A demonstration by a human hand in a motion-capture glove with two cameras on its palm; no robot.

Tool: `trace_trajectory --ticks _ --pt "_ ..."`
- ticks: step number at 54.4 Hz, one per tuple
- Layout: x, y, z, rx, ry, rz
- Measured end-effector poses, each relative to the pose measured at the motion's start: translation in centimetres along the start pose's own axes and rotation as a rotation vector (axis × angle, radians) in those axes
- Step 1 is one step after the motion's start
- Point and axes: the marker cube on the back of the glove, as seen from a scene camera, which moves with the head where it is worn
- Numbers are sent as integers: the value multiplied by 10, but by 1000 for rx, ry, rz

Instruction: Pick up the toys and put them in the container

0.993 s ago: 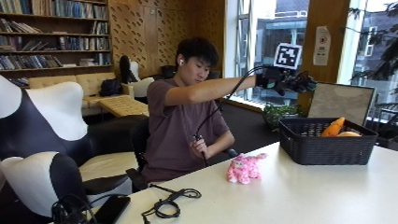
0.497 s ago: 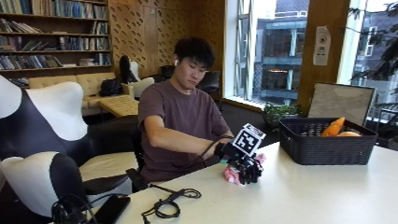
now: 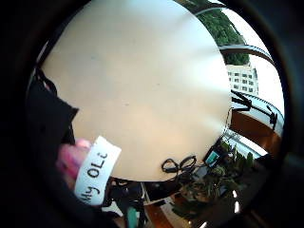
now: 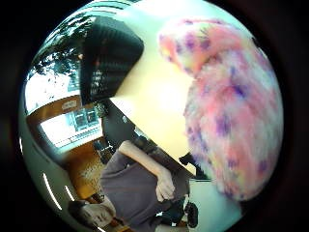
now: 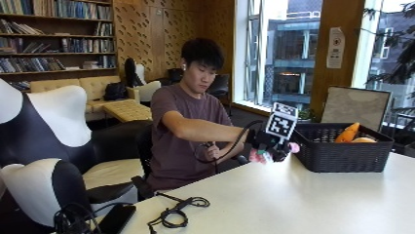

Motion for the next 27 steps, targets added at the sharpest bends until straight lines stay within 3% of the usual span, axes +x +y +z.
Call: trace_trajectory --ticks 10,15,19,23,27 --pt "-38 -15 -120 140 6 -60" --pt "-56 -31 -163 210 113 -11" --pt "-87 -45 -190 250 78 -59" --pt "-107 -66 -204 281 193 32" --pt "-143 -81 -208 285 146 -23"
